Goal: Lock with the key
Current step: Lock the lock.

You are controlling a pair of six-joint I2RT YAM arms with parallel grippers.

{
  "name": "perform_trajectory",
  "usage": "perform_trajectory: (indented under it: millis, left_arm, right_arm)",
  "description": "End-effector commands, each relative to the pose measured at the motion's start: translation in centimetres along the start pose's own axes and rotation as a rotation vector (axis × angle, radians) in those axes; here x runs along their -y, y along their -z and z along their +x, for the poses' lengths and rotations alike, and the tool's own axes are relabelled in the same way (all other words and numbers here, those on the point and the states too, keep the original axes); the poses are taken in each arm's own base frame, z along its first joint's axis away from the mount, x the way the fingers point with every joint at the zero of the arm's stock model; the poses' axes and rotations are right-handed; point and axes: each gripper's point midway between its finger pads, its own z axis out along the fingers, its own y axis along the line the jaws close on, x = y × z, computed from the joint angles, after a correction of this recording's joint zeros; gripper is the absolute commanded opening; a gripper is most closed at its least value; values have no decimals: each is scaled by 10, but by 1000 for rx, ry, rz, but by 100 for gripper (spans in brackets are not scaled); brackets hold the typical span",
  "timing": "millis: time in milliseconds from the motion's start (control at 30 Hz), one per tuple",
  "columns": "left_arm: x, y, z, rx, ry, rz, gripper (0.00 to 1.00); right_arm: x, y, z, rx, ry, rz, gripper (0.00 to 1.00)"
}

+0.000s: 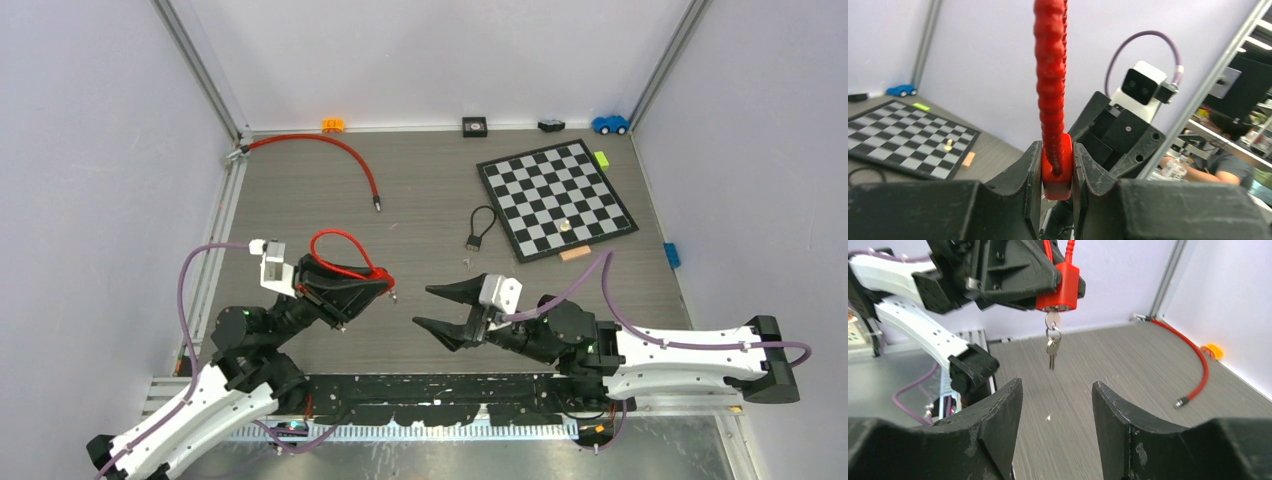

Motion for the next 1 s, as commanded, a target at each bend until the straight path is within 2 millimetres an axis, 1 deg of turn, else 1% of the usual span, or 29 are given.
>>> perform_trajectory:
  millis: [0,167,267,333,400,467,633,733,800,900,967]
  left_arm:
    - [44,-1,-27,118,-7,228,0]
    - [54,2,-22,127,-25,313,0]
    - [63,5,-24,145,-48,376,0]
    - [67,6,-23,147,-55,405,0]
    - [71,7,-22,144,-61,431,0]
    - [74,7,-22,142,-62,449,0]
    - [76,9,-23,143,-58,461,0]
    - [71,10,-21,146,-47,436,0]
    - [63,8,-18,135,-27,388,0]
    - [51,7,-19,143,-1,314,0]
    - [48,9,-20,151,-3,297,0]
  right_arm:
    - [-11,-1,-51,228,-50,-67,57]
    - [-21,2,-70,291,-92,-125,55]
    - [-25,2,-80,323,-135,-150,53]
    - [-27,1,-83,327,-152,-155,50]
    - [-26,-4,-81,311,-171,-146,44]
    - [-28,-8,-80,296,-187,-150,41]
    - [-34,-15,-80,290,-218,-166,40]
    - [-35,-21,-81,285,-207,-166,45]
    - [-34,-23,-82,275,-197,-161,46]
    - [-30,-25,-83,273,-175,-137,47]
    - [-28,-25,-83,273,-162,-127,47]
